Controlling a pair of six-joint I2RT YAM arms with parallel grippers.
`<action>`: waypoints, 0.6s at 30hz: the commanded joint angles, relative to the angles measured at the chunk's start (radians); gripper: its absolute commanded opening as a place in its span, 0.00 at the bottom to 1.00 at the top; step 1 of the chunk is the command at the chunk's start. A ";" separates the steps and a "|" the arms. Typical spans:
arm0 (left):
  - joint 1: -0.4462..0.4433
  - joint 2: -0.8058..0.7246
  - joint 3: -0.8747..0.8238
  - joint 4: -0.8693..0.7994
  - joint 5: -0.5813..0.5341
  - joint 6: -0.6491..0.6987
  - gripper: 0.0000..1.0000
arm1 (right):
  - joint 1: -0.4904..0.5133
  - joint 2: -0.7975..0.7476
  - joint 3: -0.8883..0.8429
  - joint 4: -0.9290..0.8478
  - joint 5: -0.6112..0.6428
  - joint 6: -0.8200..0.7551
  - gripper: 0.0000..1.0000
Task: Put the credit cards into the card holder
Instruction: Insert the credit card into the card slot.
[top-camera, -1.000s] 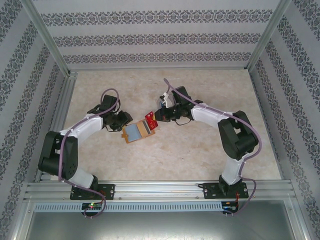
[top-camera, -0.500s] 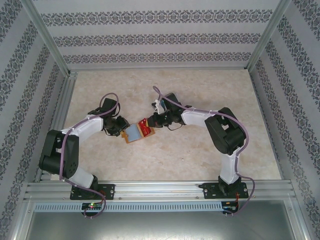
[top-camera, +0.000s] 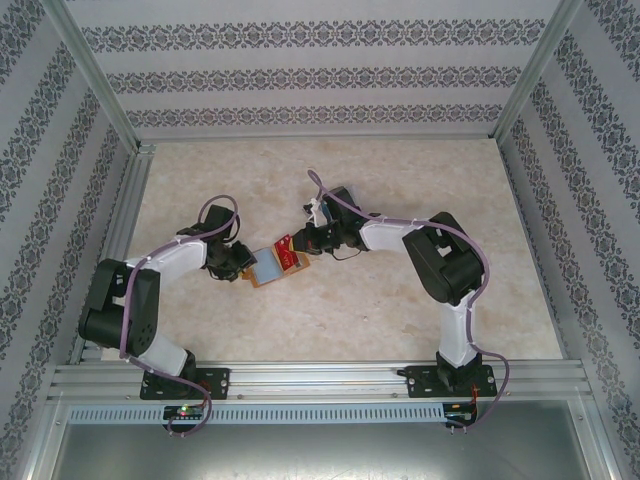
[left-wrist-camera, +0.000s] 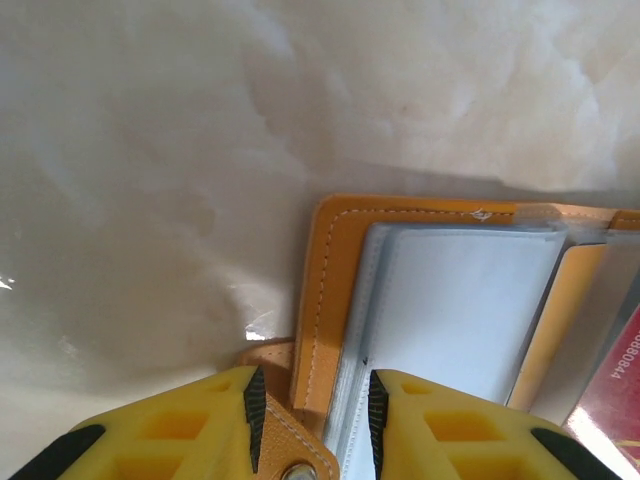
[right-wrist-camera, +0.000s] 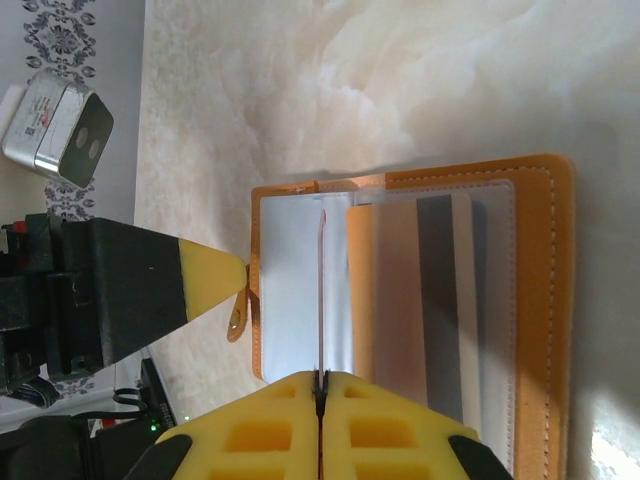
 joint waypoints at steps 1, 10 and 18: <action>0.014 -0.027 -0.021 0.022 -0.032 0.031 0.35 | 0.007 0.013 0.013 0.040 -0.027 0.031 0.08; 0.027 0.008 0.014 0.000 0.011 0.092 0.35 | 0.008 0.033 0.034 0.009 -0.004 0.024 0.08; 0.035 0.068 0.056 -0.005 0.027 0.129 0.29 | 0.021 0.018 0.061 -0.023 0.001 -0.003 0.08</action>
